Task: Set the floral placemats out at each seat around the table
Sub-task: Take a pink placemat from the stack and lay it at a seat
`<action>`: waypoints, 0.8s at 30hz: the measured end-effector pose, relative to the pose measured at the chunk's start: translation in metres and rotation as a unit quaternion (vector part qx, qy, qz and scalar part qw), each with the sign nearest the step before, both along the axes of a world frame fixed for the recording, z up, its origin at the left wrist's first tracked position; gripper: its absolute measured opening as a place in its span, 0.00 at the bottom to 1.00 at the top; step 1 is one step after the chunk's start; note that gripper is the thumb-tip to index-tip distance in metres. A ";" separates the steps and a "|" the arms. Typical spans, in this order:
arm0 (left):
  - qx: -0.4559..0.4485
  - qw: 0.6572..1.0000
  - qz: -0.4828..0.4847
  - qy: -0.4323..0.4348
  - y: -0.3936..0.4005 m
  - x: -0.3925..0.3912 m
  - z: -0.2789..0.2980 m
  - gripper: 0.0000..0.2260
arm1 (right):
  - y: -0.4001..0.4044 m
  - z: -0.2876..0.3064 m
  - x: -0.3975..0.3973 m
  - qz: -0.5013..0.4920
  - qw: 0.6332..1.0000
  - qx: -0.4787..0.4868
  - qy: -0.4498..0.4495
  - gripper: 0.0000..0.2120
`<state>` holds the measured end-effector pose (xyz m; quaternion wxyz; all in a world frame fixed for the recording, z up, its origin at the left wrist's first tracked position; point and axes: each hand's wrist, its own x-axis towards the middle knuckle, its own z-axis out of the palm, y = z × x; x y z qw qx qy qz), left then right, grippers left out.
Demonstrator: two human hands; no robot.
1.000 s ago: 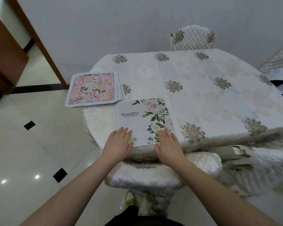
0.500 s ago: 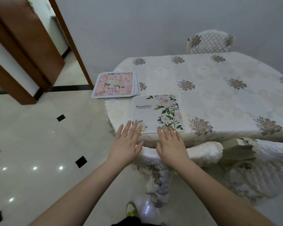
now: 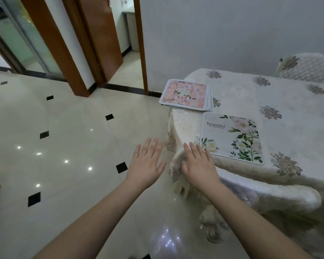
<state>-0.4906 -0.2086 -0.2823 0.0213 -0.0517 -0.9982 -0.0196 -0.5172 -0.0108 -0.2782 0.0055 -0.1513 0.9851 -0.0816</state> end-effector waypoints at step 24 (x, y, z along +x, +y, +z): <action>0.002 0.992 0.126 0.002 -0.264 0.038 0.009 0.29 | -0.276 0.005 -0.002 0.119 0.993 0.008 0.008 0.29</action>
